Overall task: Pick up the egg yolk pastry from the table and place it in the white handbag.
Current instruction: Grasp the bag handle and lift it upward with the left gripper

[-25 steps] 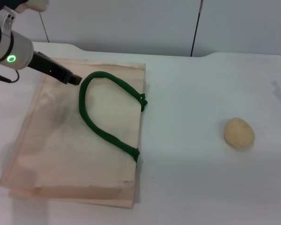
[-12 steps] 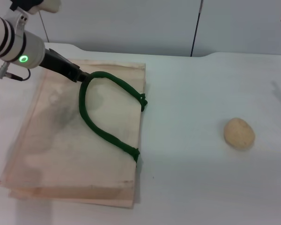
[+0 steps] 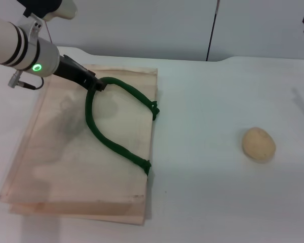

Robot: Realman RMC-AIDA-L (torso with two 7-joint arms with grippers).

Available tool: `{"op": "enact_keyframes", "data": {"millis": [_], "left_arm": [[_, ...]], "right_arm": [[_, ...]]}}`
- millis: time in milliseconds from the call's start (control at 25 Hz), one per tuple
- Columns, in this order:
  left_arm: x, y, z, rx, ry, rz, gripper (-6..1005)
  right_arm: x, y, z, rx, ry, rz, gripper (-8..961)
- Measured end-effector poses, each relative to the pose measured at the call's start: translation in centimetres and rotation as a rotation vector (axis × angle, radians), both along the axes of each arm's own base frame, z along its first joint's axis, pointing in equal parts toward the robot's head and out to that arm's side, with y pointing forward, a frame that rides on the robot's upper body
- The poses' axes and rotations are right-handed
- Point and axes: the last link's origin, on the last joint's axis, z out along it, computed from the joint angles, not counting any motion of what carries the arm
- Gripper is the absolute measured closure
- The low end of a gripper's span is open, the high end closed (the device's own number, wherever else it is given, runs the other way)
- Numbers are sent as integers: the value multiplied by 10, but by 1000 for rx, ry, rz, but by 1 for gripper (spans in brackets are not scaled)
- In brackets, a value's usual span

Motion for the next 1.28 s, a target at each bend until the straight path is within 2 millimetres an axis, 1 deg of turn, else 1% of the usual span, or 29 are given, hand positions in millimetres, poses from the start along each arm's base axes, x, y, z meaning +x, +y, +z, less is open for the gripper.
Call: {"op": "enact_keyframes", "data": {"millis": [560,1000,1280], "left_arm": [[-15,0,-13,18,5,23,573],[-17,2,-16,40,-2,22,573],[-15,4,-25,36,-14,1,574]], "right_arm": [[-1,-1,1,0,-3,12,267],[-2,-1,0,-2,-1,14,273],[-1,-1,-1,-4,1,12,277]]}}
